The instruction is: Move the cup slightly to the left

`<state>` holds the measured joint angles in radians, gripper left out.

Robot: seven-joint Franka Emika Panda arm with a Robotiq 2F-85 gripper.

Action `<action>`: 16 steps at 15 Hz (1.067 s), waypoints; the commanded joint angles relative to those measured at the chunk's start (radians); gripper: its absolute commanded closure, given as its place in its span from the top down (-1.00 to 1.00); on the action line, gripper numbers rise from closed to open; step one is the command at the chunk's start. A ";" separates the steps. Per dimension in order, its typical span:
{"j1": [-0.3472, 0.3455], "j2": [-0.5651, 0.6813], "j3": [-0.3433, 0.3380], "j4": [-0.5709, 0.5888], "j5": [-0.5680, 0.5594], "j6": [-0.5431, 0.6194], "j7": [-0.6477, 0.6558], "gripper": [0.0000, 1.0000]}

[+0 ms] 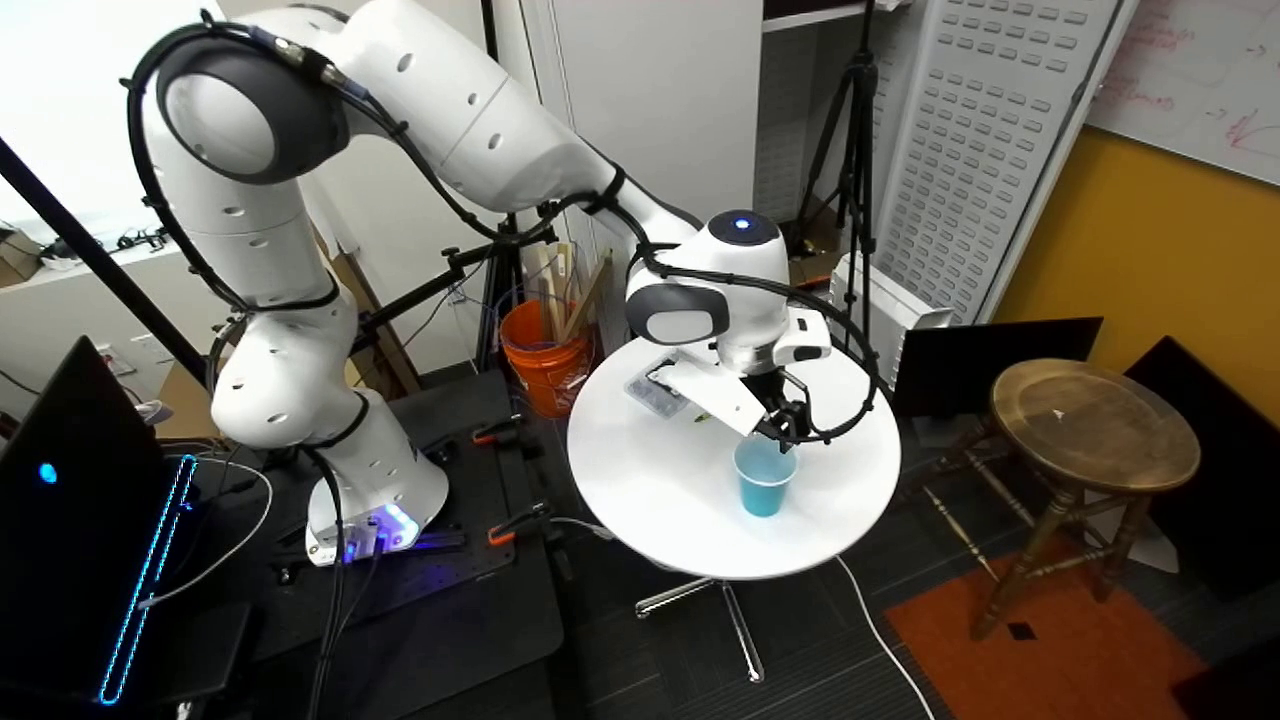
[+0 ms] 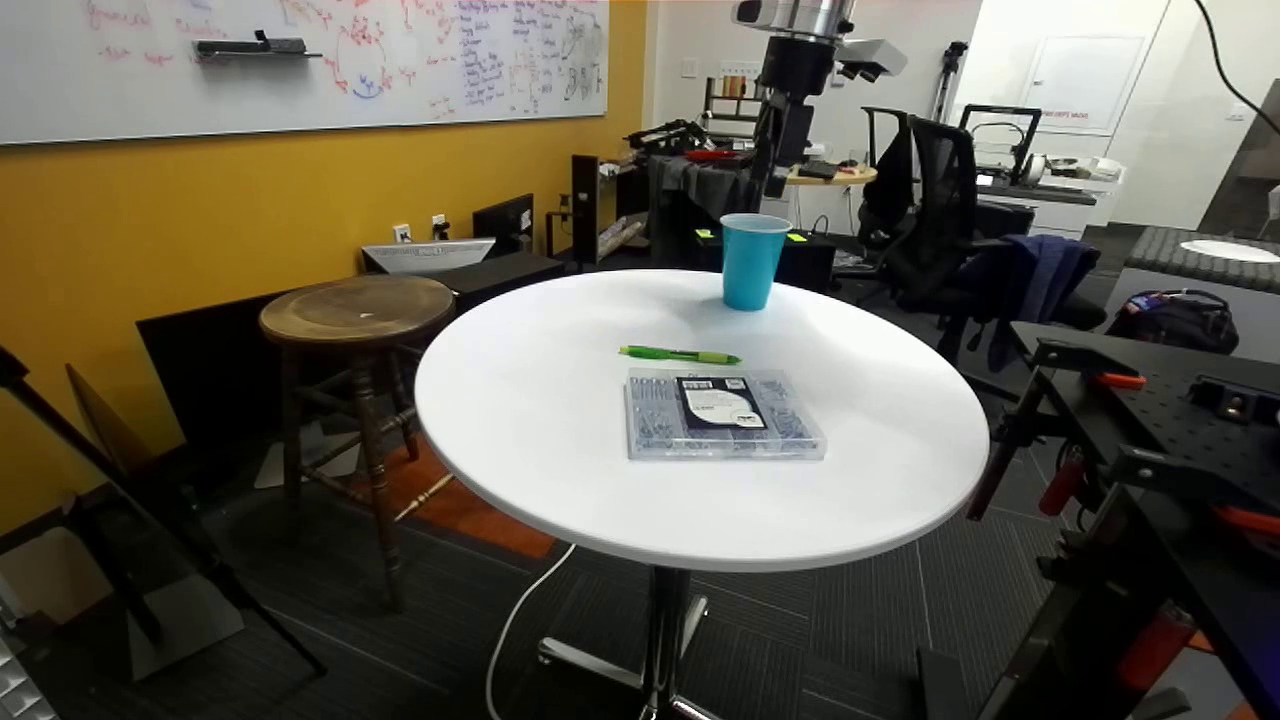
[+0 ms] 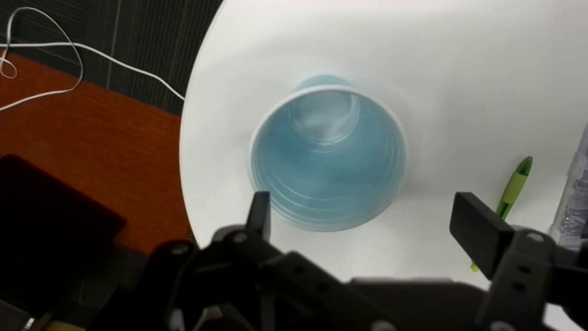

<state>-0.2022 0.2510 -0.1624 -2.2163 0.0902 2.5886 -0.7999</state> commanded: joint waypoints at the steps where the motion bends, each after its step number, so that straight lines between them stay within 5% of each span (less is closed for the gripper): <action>1: -0.032 0.068 0.046 0.085 -0.018 -0.062 -0.017 1.00; 11: -0.036 0.149 0.062 0.176 -0.044 -0.279 0.027 1.00; 16: -0.025 0.190 0.057 0.209 -0.096 -0.292 0.041 1.00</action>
<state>-0.2254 0.4064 -0.1125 -2.0566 0.0383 2.3302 -0.7968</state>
